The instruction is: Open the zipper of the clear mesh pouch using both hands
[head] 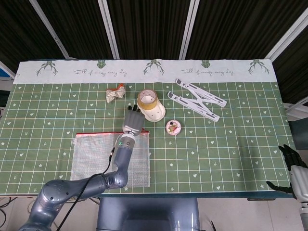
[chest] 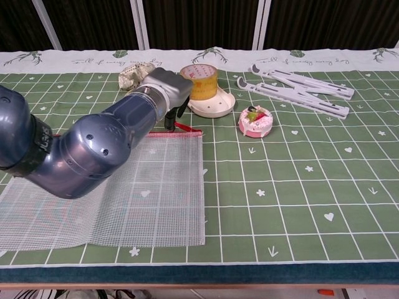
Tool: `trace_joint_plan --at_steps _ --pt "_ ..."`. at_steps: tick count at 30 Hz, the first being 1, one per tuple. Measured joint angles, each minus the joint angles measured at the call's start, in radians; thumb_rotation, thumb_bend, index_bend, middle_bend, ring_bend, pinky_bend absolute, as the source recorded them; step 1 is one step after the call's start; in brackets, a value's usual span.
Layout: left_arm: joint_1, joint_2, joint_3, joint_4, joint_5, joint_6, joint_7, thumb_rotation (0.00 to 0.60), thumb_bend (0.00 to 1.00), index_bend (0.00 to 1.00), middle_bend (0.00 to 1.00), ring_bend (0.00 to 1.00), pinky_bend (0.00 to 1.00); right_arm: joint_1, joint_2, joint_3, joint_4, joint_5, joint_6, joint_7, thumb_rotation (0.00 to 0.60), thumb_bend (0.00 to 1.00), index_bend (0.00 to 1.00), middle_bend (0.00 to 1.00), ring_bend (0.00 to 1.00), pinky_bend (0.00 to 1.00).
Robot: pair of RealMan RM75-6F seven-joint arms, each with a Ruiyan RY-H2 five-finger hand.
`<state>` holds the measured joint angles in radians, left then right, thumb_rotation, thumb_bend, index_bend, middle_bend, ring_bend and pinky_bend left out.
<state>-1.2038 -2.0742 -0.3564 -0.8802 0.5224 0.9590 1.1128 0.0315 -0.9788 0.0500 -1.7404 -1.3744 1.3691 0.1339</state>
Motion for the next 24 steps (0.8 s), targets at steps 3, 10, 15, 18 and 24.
trace_joint_plan --at_steps 3,10,15,18,24 --pt "-0.009 -0.016 -0.005 0.028 -0.002 -0.007 0.005 0.6 0.26 0.49 0.28 0.12 0.23 0.0 0.002 -0.001 -0.002 0.0 -0.003 0.003 0.6 0.16 0.0 0.0 0.0 0.2" --pt "-0.015 -0.039 -0.011 0.063 -0.007 -0.025 0.018 0.6 0.27 0.52 0.28 0.12 0.23 0.0 0.003 0.0 -0.004 0.001 -0.003 0.005 0.6 0.17 0.0 0.0 0.0 0.2" --pt "-0.007 -0.038 -0.007 0.062 -0.006 -0.026 0.029 0.6 0.27 0.53 0.28 0.12 0.23 0.0 0.004 -0.001 -0.006 0.001 -0.004 0.008 0.6 0.17 0.0 0.0 0.0 0.2" --pt "-0.002 -0.036 -0.006 0.056 -0.007 -0.027 0.037 0.6 0.28 0.55 0.28 0.12 0.23 0.0 0.004 0.0 -0.007 0.001 -0.004 0.011 0.6 0.17 0.0 0.0 0.0 0.2" --pt "0.006 -0.028 -0.005 0.037 0.001 -0.026 0.034 0.6 0.36 0.58 0.28 0.12 0.23 0.0 0.005 -0.001 -0.008 -0.002 -0.003 0.012 0.6 0.17 0.0 0.0 0.0 0.2"
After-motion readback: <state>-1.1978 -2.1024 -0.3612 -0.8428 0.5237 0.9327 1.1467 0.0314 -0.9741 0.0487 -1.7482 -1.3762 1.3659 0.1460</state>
